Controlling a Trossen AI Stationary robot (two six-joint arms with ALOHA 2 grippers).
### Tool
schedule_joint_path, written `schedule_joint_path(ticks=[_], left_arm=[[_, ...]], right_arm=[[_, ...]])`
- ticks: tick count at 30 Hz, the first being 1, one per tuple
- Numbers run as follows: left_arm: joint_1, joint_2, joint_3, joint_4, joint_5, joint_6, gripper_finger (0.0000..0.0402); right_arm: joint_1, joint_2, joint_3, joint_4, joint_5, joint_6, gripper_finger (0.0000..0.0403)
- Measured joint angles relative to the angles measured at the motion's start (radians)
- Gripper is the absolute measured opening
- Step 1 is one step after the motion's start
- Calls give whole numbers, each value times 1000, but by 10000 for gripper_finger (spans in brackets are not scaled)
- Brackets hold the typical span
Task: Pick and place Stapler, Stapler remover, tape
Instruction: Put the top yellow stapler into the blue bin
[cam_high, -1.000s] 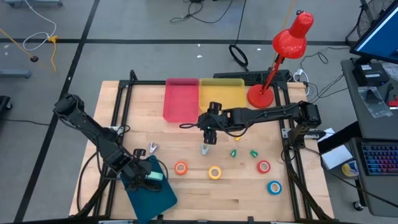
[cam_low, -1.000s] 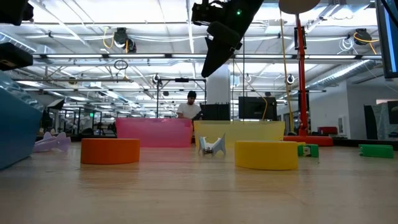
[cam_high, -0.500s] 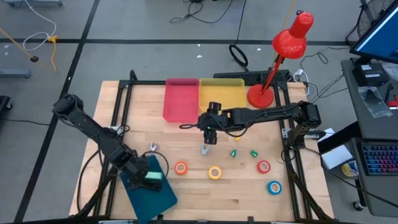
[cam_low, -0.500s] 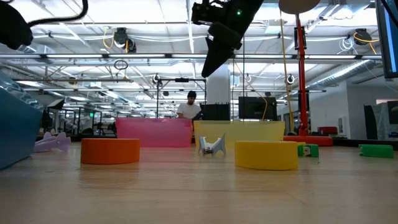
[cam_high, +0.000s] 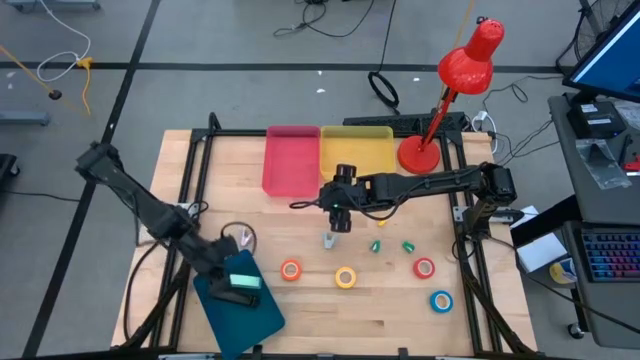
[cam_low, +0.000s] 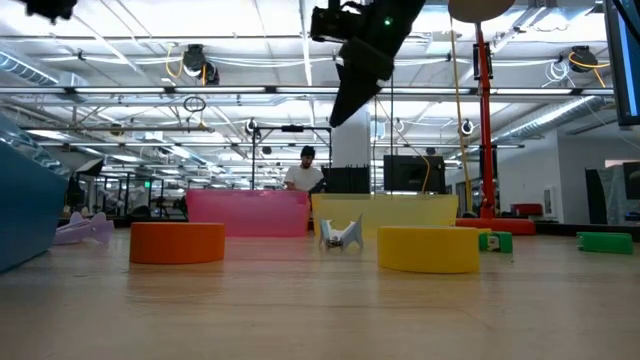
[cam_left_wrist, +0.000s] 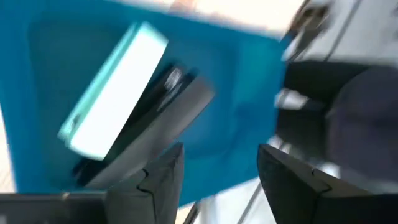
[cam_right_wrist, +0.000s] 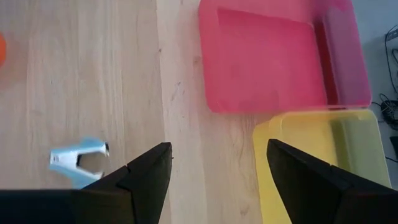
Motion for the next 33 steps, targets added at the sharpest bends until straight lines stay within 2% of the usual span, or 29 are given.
schedule_joint_path(ticks=[6,11,16,18,22,30,33], left_arm=[[20,-106,1,27,-241,39,180],[41,-153,1,21,-454,184,170],[70,-160,1,21,-700,330,166],[85,-160,1,22,-769,368,167],[118,-159,1,22,-818,432,170],[154,-158,1,23,-821,439,170],[169,-158,1,23,-822,453,170]], right_arm=[[0,-16,1,-227,-2,40,254],[-25,-24,0,-465,-20,78,254],[-74,-24,-30,-477,-78,15,254],[-94,-24,-54,-456,-81,-14,254],[-130,-24,-116,-413,-81,-64,254],[-167,-24,-192,-394,-86,-128,254],[-169,-24,-209,-353,-151,-157,254]])
